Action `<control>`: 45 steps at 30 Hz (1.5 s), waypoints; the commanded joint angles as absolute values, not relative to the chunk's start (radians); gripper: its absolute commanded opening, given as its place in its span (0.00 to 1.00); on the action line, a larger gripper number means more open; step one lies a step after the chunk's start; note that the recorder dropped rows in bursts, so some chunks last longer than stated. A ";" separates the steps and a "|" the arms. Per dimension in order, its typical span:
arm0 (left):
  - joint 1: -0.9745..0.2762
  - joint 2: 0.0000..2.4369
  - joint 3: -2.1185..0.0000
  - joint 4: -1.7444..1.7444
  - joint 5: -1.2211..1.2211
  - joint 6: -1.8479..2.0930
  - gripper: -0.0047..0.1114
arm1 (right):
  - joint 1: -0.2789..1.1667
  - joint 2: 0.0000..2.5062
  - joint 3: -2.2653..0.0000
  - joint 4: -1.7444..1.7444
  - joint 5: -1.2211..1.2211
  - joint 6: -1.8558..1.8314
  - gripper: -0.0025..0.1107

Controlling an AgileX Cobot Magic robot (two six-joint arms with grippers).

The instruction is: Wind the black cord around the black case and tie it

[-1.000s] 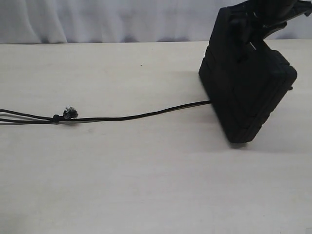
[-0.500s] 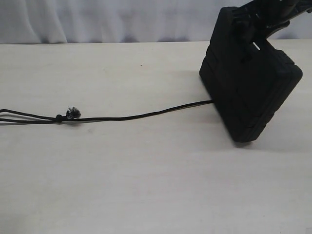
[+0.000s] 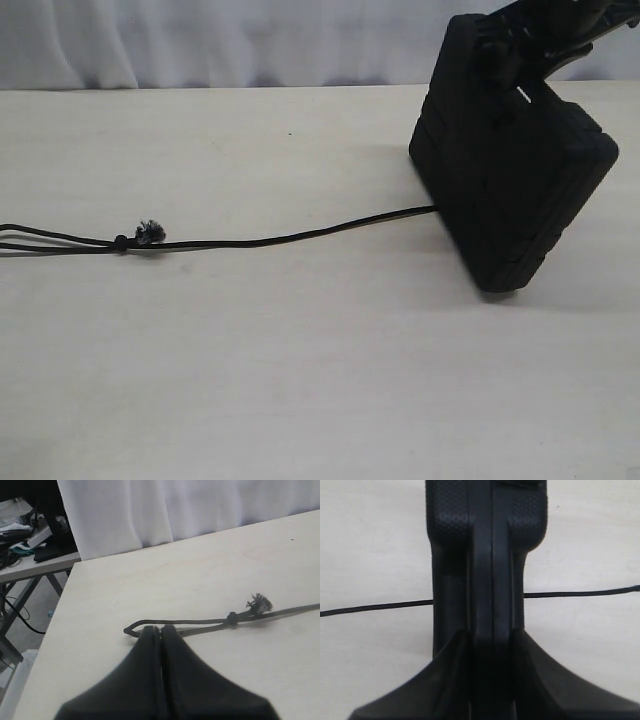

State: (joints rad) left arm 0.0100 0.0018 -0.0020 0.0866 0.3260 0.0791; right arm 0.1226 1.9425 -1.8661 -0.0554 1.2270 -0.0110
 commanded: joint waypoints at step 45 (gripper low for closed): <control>0.013 1.418 -0.979 1.744 -0.429 -1.759 0.04 | 0.118 1.940 -1.853 -0.041 1.221 -0.015 0.06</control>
State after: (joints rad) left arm 0.0113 1.3447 -0.9438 1.6706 -0.4895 -1.6682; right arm 0.1226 1.9407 -1.8601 -0.0455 1.2213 -0.0110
